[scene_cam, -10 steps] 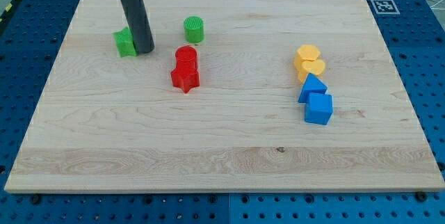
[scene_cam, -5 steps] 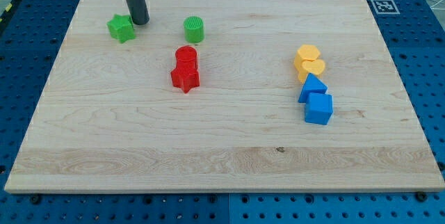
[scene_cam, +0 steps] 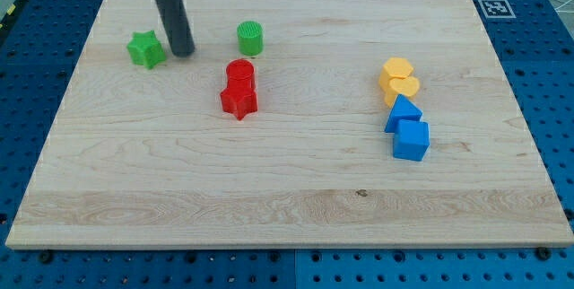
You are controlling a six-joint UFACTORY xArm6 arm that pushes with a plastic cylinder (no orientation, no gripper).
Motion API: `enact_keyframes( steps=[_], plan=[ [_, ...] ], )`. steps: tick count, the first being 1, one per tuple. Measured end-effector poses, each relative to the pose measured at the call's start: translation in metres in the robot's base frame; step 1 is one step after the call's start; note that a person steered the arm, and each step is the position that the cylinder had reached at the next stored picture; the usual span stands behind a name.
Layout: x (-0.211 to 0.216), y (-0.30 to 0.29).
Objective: Push the green star to the top left
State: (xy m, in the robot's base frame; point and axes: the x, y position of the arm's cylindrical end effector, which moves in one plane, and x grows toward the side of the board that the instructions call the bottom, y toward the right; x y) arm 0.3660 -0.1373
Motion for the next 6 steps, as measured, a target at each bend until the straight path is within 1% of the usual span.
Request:
enact_keyframes(
  steps=[1,2,3,4,5,6],
  plan=[
    [0.012,0.000],
    [0.019,-0.023],
    [0.021,-0.064],
    [0.021,-0.077],
    [0.015,-0.077],
    [-0.043,-0.077]
  ],
)
